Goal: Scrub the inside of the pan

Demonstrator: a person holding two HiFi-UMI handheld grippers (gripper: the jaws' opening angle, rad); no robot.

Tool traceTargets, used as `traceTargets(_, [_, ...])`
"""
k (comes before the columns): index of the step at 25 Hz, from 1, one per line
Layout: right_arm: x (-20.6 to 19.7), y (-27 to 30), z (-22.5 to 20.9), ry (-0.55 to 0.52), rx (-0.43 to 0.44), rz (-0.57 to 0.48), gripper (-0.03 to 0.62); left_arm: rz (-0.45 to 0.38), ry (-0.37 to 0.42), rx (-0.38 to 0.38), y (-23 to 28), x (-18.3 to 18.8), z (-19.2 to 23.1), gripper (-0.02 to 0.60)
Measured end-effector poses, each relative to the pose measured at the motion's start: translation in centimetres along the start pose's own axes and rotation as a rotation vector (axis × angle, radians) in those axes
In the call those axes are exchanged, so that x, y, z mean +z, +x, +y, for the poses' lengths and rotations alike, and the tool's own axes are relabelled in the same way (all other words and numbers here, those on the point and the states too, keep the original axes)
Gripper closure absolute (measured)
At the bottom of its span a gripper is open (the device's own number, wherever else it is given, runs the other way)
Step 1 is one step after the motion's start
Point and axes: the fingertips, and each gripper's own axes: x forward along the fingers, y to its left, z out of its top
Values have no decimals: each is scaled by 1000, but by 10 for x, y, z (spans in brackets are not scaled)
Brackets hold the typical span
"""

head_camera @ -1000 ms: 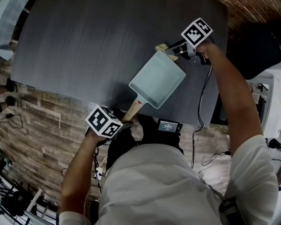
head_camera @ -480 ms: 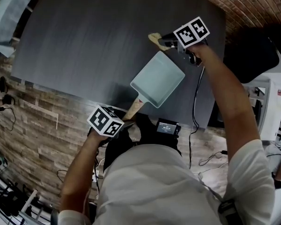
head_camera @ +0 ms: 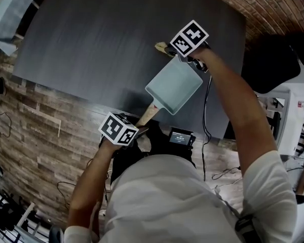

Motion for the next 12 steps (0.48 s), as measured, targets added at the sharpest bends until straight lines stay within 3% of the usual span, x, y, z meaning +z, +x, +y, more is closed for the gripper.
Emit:
traceTargets(5, [-12,3,4,-46,-41,116,557,-102,-62,51,-5,11,11,468])
traceTargets(12, [-20,4,25,-62,-21,205,557,-152,-99,70,-9,16,16,466])
